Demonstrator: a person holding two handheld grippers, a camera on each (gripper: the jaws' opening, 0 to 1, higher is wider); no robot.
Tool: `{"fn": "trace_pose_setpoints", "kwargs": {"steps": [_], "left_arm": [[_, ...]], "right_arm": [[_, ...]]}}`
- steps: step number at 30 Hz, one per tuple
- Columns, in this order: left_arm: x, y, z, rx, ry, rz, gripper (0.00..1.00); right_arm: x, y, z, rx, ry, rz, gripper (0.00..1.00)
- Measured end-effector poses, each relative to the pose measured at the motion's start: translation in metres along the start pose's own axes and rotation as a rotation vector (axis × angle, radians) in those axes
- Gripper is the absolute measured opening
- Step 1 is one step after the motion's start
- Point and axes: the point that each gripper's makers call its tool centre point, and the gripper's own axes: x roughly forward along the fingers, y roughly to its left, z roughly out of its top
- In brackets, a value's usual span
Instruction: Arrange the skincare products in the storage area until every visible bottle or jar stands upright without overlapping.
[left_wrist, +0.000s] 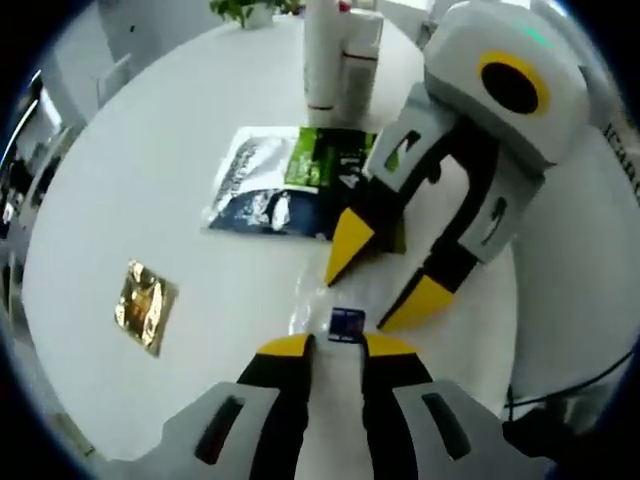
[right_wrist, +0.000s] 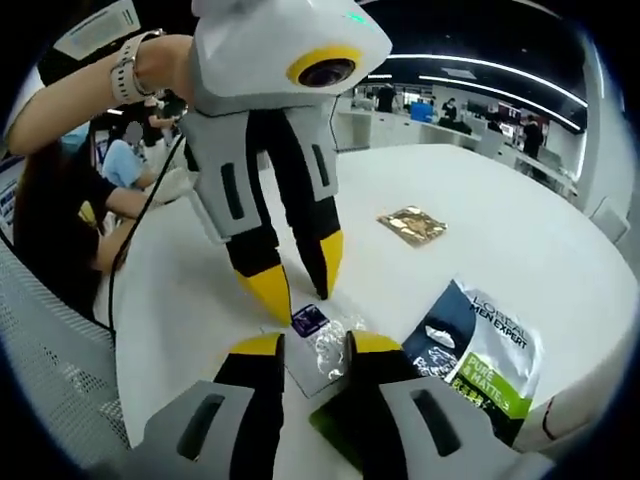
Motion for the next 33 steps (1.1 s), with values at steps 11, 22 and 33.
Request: {"fn": "trace_pose_setpoints", "kwargs": {"steps": [11,22,33], "left_arm": [[0.000,-0.004,0.005,0.003,-0.042,0.073,0.19],[-0.037,-0.008,0.010,-0.257,-0.218,0.252,0.26],[-0.073,-0.039,0.013,-0.389,-0.353,0.445,0.33]], "right_arm": [[-0.001,-0.002,-0.002,0.010,0.006,-0.007,0.24],[0.000,-0.001,-0.001,0.037,-0.004,-0.033,0.25],[-0.012,0.006,0.012,0.017,-0.048,-0.020,0.28]]}}
